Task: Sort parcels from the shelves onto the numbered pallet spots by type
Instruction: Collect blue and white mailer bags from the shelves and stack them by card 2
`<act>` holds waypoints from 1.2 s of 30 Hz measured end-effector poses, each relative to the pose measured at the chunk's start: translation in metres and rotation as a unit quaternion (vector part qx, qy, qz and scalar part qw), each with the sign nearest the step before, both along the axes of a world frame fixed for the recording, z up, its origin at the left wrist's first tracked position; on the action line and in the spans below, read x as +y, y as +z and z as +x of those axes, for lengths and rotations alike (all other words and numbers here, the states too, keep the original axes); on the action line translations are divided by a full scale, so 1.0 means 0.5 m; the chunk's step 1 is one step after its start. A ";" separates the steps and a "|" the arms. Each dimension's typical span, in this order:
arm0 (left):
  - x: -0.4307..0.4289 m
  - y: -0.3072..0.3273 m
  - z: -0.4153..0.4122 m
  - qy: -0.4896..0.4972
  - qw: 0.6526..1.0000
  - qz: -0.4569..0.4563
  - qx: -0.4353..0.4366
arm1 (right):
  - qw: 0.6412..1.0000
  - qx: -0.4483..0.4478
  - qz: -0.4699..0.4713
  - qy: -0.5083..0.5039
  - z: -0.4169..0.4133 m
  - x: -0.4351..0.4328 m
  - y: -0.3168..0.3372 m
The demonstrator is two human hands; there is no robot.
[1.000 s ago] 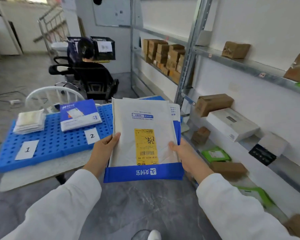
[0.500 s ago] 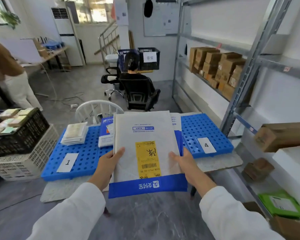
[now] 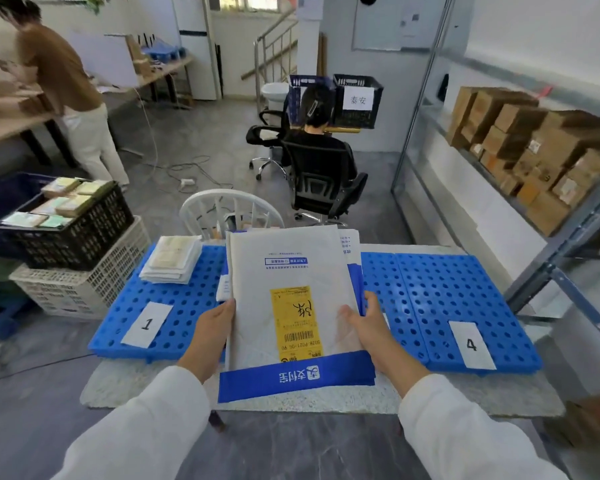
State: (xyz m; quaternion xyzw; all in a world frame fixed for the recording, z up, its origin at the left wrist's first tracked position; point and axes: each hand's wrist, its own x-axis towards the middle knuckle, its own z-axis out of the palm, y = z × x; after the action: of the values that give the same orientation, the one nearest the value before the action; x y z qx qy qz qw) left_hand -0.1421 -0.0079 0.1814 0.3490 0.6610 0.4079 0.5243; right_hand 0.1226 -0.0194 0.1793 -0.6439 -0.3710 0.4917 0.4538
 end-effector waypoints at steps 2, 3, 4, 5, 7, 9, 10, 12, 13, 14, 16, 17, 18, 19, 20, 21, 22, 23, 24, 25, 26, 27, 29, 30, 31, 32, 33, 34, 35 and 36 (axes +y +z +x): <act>0.041 -0.006 -0.018 -0.005 0.999 0.030 0.027 | 1.000 -0.018 -0.009 0.013 -0.021 0.056 0.000; 0.064 -0.011 -0.028 -0.002 0.998 0.046 0.035 | 0.999 -0.029 -0.013 0.017 -0.035 0.083 0.004; 0.089 -0.017 -0.039 0.000 0.998 0.056 0.039 | 0.999 -0.028 -0.014 0.021 -0.047 0.112 0.003; 0.118 -0.027 -0.052 0.001 0.997 0.060 0.044 | 0.999 -0.026 -0.017 0.027 -0.059 0.143 -0.003; 0.173 -0.040 -0.078 0.003 0.996 0.059 0.059 | 0.999 -0.003 -0.040 0.035 -0.083 0.194 -0.017; 0.231 -0.051 -0.101 0.013 0.996 0.062 0.069 | 0.998 0.013 -0.045 0.034 -0.107 0.244 -0.030; 0.262 -0.053 -0.109 0.013 0.995 0.065 0.076 | 0.998 0.018 -0.050 0.038 -0.117 0.269 -0.034; 0.321 -0.061 -0.124 0.005 0.995 0.060 0.085 | 0.997 0.010 -0.056 0.043 -0.137 0.319 -0.044; 0.350 -0.070 -0.133 0.002 0.995 0.054 0.088 | 0.997 0.012 -0.056 0.044 -0.149 0.343 -0.048; 0.379 -0.083 -0.143 0.004 0.995 0.045 0.090 | 0.997 0.014 -0.062 0.042 -0.159 0.367 -0.054; 0.429 -0.109 -0.160 0.000 0.995 0.025 0.099 | 0.997 0.009 -0.073 0.029 -0.177 0.409 -0.062; 0.452 -0.123 -0.167 -0.008 0.995 0.021 0.102 | 0.997 0.005 -0.077 0.024 -0.184 0.429 -0.070; 0.472 -0.136 -0.172 -0.015 0.995 0.016 0.102 | 0.997 0.002 -0.078 0.021 -0.190 0.448 -0.077; 0.490 -0.148 -0.176 -0.025 0.995 0.008 0.098 | 0.996 -0.005 -0.083 0.014 -0.194 0.465 -0.084; 0.507 -0.161 -0.179 -0.036 0.995 0.006 0.095 | 0.995 -0.013 -0.094 0.007 -0.198 0.481 -0.095; 0.522 -0.175 -0.184 -0.040 0.995 0.001 0.094 | 0.995 -0.018 -0.099 0.005 -0.202 0.497 -0.106; 0.535 -0.188 -0.188 -0.041 0.995 -0.001 0.094 | 0.994 -0.023 -0.104 0.006 -0.208 0.512 -0.113; 0.550 -0.201 -0.192 -0.043 0.995 -0.006 0.093 | 0.994 -0.027 -0.104 0.008 -0.213 0.529 -0.122; 0.565 -0.212 -0.194 -0.045 0.995 -0.006 0.090 | 0.994 -0.031 -0.109 0.010 -0.218 0.546 -0.131; 0.578 -0.219 -0.197 -0.049 0.995 -0.007 0.087 | 0.993 -0.034 -0.112 0.011 -0.222 0.561 -0.141; 0.590 -0.224 -0.197 -0.057 0.995 -0.005 0.084 | 0.992 -0.037 -0.118 0.011 -0.227 0.576 -0.148; 0.601 -0.229 -0.199 -0.068 0.994 -0.007 0.081 | 0.992 -0.041 -0.122 0.010 -0.230 0.588 -0.156; 0.619 -0.241 -0.201 -0.097 0.993 -0.012 0.073 | 0.990 -0.052 -0.132 0.006 -0.235 0.611 -0.171; 0.627 -0.249 -0.202 -0.113 0.991 -0.013 0.071 | 0.989 -0.057 -0.135 0.003 -0.236 0.620 -0.177; 0.635 -0.256 -0.204 -0.127 0.989 -0.016 0.073 | 0.988 -0.062 -0.138 0.002 -0.236 0.630 -0.183; 0.643 -0.263 -0.207 -0.136 0.988 -0.019 0.077 | 0.988 -0.066 -0.143 0.003 -0.235 0.639 -0.190; 0.650 -0.271 -0.209 -0.141 0.986 -0.022 0.081 | 0.986 -0.072 -0.147 0.006 -0.232 0.646 -0.198; 0.654 -0.280 -0.212 -0.144 0.986 -0.025 0.082 | 0.985 -0.083 -0.151 0.014 -0.229 0.653 -0.206; 0.657 -0.287 -0.215 -0.145 0.986 -0.029 0.082 | 0.983 -0.094 -0.155 0.023 -0.227 0.658 -0.213; 0.657 -0.295 -0.217 -0.144 0.986 -0.032 0.081 | 0.981 -0.103 -0.161 0.032 -0.225 0.663 -0.220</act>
State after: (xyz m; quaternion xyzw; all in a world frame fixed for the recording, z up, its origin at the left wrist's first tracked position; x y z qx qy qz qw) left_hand -0.2508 0.3208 0.0339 0.4553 0.6573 0.2768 0.5330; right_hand 0.0103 0.3118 0.0692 -0.7438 -0.3521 0.4899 0.2876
